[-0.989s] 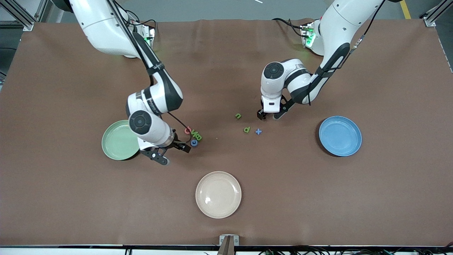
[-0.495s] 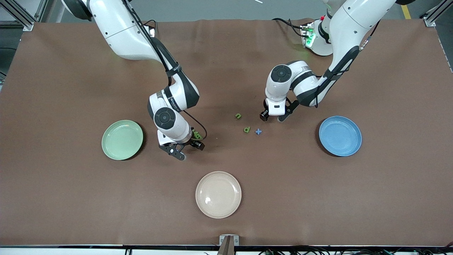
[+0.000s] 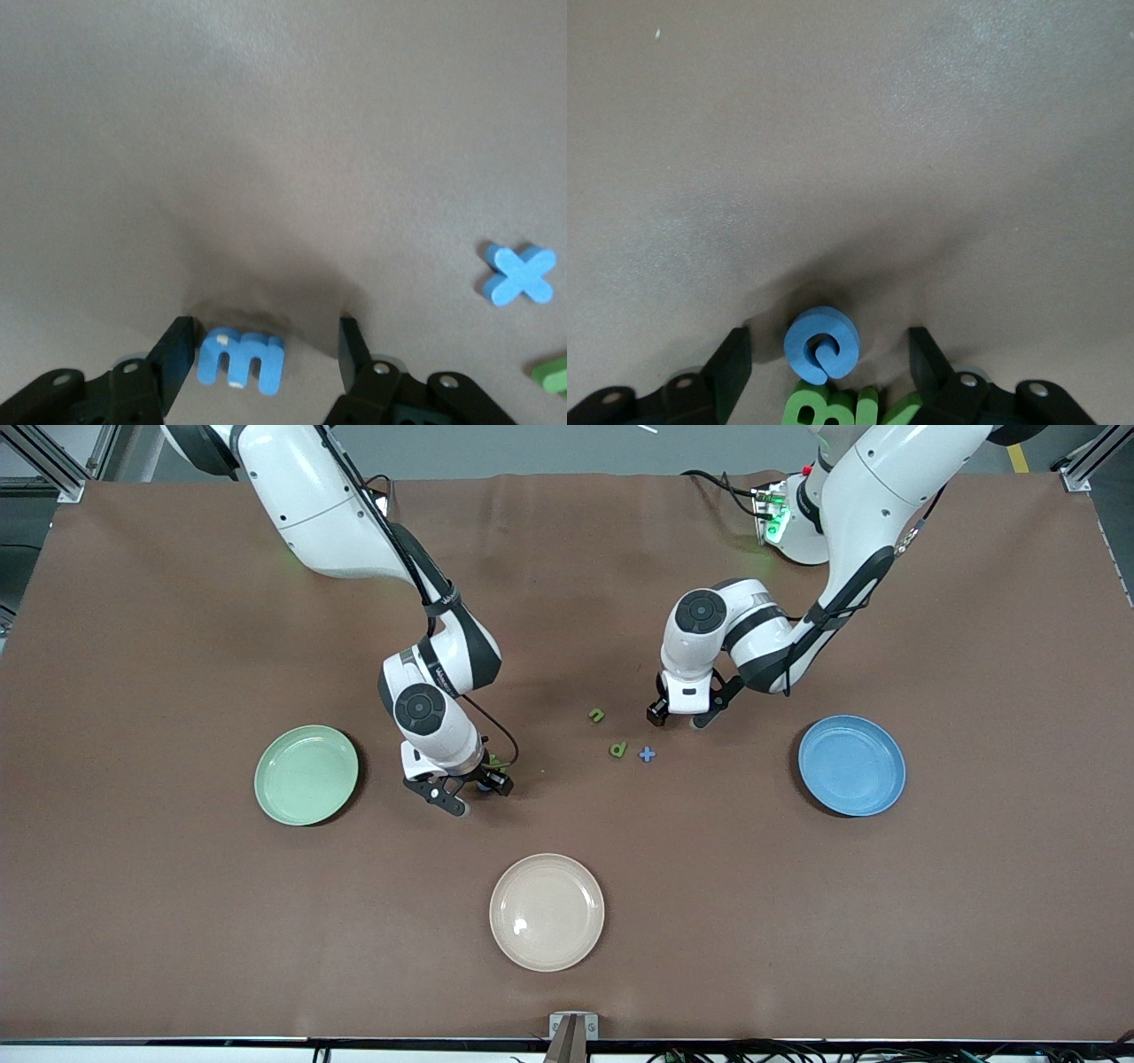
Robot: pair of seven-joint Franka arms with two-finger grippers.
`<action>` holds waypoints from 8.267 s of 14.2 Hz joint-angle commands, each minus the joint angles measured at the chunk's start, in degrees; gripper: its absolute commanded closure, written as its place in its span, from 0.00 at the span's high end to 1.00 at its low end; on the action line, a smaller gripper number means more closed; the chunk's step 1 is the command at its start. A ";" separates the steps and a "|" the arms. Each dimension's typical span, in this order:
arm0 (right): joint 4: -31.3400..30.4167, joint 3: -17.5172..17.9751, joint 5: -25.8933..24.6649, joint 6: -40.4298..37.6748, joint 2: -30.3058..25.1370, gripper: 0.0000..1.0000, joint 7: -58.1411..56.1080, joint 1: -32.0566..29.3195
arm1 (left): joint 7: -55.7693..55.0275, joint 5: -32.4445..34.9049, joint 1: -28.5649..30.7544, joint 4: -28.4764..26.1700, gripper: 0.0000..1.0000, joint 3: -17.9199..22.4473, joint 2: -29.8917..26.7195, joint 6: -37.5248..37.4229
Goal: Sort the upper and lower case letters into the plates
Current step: 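Grasp the blue m with the left gripper while the right gripper reaches the blue c, then carry the m toward the blue plate while the right gripper carries the c, then release the m in the blue plate while the right gripper releases the c, then grasp the pink q with the right gripper while the left gripper reaches the x, then place the q in the green plate while the left gripper grasps the blue x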
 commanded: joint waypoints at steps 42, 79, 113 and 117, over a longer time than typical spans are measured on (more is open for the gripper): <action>-21.21 -11.61 -1.67 -7.00 -19.64 1.00 -51.01 -17.16 | 71.80 15.19 71.71 -4.85 0.06 -38.20 1.81 -20.25; -15.75 -12.04 9.41 5.03 -6.72 0.91 -17.96 14.39 | 46.44 5.20 51.62 2.60 1.00 -38.01 6.65 -26.12; -16.80 -30.41 17.14 -10.53 -10.94 0.02 -61.38 4.81 | 50.00 8.08 0.88 25.03 0.99 -6.21 14.65 -17.43; -18.83 -29.97 17.14 -7.89 -10.85 0.03 -61.38 4.81 | 50.18 8.70 0.08 25.12 0.99 -4.88 14.82 -17.26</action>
